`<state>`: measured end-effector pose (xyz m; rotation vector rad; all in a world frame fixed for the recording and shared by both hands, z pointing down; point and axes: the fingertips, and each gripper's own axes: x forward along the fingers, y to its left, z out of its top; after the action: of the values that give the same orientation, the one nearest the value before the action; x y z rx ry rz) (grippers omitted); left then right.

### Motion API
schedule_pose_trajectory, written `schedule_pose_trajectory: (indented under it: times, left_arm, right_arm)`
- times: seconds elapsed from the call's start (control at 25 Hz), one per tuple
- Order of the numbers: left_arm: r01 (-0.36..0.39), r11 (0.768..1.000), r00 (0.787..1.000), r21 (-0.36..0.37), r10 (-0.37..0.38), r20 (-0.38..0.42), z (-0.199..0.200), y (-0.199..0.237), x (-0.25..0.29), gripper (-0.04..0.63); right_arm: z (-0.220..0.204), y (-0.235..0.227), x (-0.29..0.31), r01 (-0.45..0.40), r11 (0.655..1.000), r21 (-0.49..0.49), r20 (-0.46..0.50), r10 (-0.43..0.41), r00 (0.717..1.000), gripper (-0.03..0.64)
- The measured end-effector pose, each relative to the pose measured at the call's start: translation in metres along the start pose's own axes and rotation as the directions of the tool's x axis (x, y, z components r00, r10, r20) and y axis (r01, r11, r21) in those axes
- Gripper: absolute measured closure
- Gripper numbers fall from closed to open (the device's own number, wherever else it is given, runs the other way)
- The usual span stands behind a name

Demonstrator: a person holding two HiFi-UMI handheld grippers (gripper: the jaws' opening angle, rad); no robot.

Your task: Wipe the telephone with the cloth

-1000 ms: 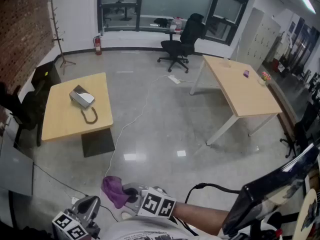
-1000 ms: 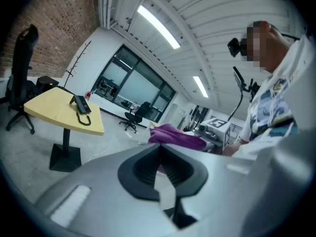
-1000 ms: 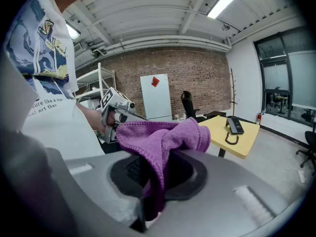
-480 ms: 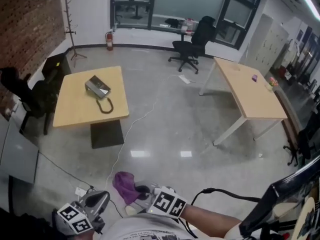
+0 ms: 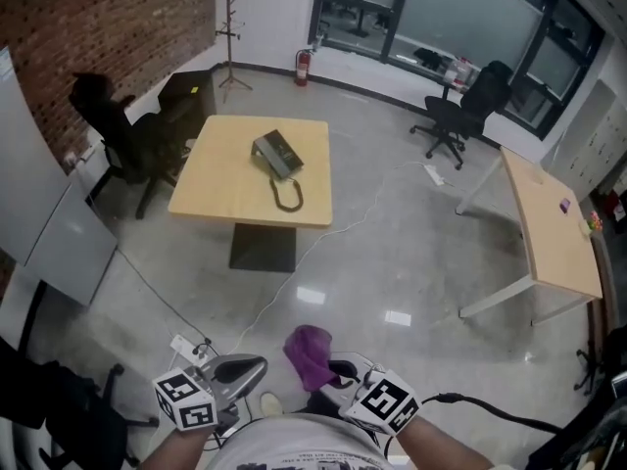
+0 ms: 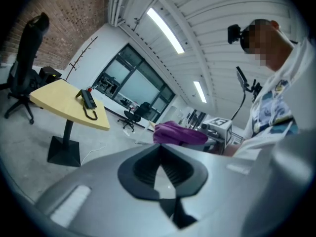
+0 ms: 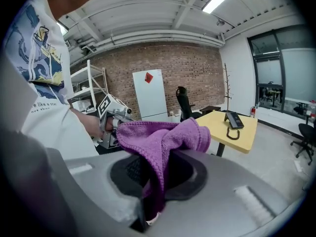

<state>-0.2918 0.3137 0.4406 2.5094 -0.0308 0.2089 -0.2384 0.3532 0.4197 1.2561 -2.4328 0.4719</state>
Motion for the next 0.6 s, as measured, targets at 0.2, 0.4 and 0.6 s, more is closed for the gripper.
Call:
schedule_pose_trajectory:
  times: [0.2, 0.4, 0.6]
  left_arm:
    - [-0.015, 1.000, 1.000, 0.001, 0.015, 0.003, 0.012, 0.027, 0.021, 0.592]
    - [-0.090, 0.996, 0.996, -0.014, 0.090, 0.021, 0.037, 0.062, 0.052, 0.592]
    - [-0.159, 0.987, 0.986, -0.020, 0.160, 0.051, 0.077, 0.092, 0.110, 0.592]
  right_arm:
    - [-0.006, -0.036, 0.011, -0.020, 1.000, 0.011, -0.024, 0.020, 1.000, 0.572]
    - [0.005, -0.088, 0.020, -0.075, 0.997, -0.008, -0.012, 0.075, 0.997, 0.572]
    - [0.014, -0.170, 0.009, -0.106, 0.994, -0.033, -0.006, 0.106, 0.994, 0.572]
